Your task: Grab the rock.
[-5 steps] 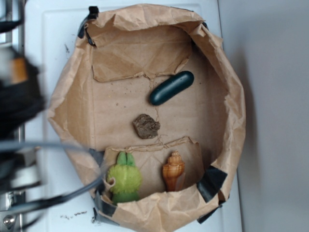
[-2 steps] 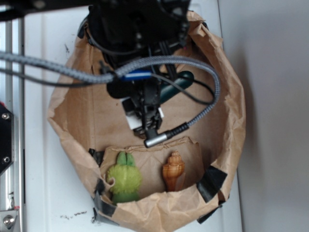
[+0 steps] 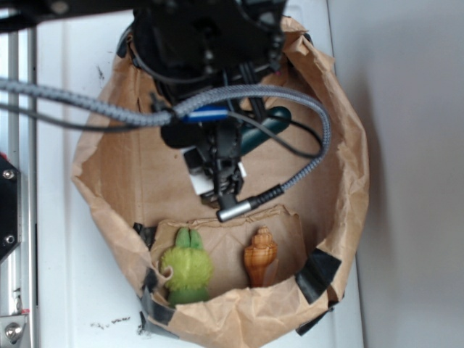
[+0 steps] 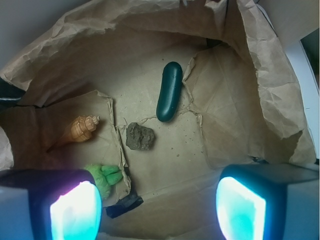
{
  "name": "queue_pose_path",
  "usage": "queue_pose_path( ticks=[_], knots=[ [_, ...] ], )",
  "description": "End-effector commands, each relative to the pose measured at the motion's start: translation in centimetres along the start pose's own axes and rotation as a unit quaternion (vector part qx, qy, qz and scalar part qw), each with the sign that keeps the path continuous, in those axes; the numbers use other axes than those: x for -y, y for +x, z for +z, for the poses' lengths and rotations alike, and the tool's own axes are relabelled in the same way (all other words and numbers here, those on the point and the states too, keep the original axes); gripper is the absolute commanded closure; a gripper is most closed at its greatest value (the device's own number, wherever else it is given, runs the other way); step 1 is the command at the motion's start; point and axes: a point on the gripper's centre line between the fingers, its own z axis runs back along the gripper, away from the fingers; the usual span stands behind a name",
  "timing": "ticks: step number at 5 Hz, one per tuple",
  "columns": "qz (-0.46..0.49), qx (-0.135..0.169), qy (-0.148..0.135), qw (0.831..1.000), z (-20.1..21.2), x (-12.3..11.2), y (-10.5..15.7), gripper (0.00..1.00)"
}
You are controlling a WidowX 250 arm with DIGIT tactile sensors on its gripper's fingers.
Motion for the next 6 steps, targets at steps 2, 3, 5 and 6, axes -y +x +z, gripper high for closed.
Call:
queue_pose_path(
  ticks=[2,3,5,6],
  knots=[
    [0.006,0.059,0.027,0.998,-6.5,1.4,0.9,0.0],
    [0.001,0.046,0.027,0.999,-8.6,0.9,2.8,0.0],
    [0.04,0.026,0.051,0.998,-10.9,-2.7,6.0,0.0],
    [0.052,0.005,0.064,0.997,-12.8,-4.2,5.8,0.0]
  ],
)
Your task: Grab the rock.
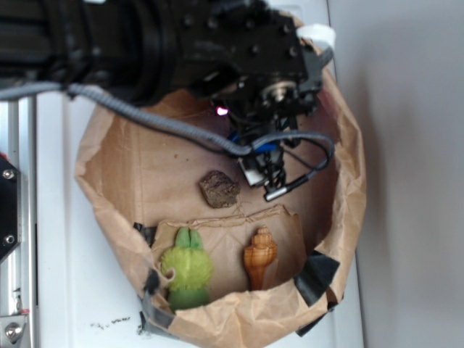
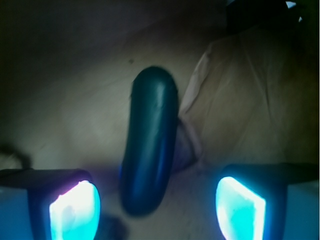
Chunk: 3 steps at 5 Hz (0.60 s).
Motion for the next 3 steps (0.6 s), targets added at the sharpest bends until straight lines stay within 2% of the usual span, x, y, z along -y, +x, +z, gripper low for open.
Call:
queue_pose_path(
  ticks=[1,2,3],
  knots=[
    [-0.007,0.014,0.011,1.0,-0.2,-1.4,-0.2,0.28],
    [-0.023,0.033,-0.026,0.999,2.2,-0.8,-0.3,0.0],
    [-0.033,0.048,-0.066,0.996,5.5,-0.7,-3.3,0.0]
  ],
)
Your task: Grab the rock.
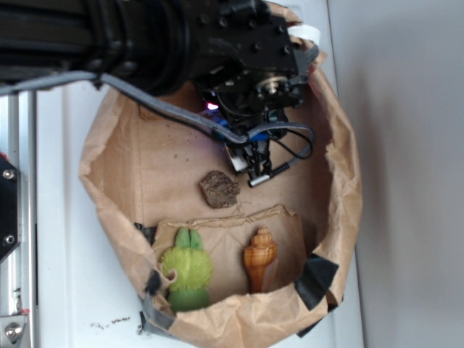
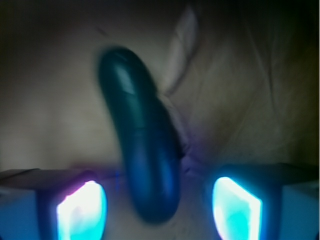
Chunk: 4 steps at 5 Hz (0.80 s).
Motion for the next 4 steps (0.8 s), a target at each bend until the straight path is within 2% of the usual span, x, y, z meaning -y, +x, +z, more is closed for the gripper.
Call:
queue_pose_path(
  ticks=[1,2,3,4],
  knots=[
    [-0.023,0.044,-0.08,0.995,7.5,0.2,-2.8,0.0],
    [-0.033,0.049,-0.097,0.994,9.0,0.7,-3.4,0.0],
    [-0.046,0.049,-0.086,0.994,8.2,1.4,-3.7,0.0],
    [-0.045,0.047,-0.067,0.996,6.5,1.9,-2.8,0.0]
  ],
)
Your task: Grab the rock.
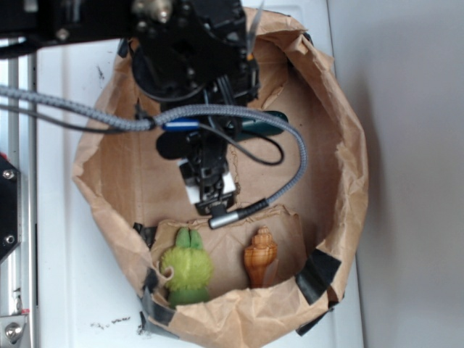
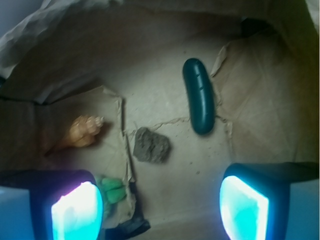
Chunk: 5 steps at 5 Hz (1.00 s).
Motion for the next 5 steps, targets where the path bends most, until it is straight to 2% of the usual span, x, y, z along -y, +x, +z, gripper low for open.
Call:
queue_pose_path(
  ticks=[1,4,5],
  knots=[
    [-0.008,0.014,0.035,0.999,-2.7,0.0,1.7,0.0],
    [-0.017,-0.004,0.069,0.997,-6.2,-0.7,0.9,0.0],
    [-0.026,-0.009,0.053,0.998,-6.4,-0.4,1.2,0.0]
  ],
)
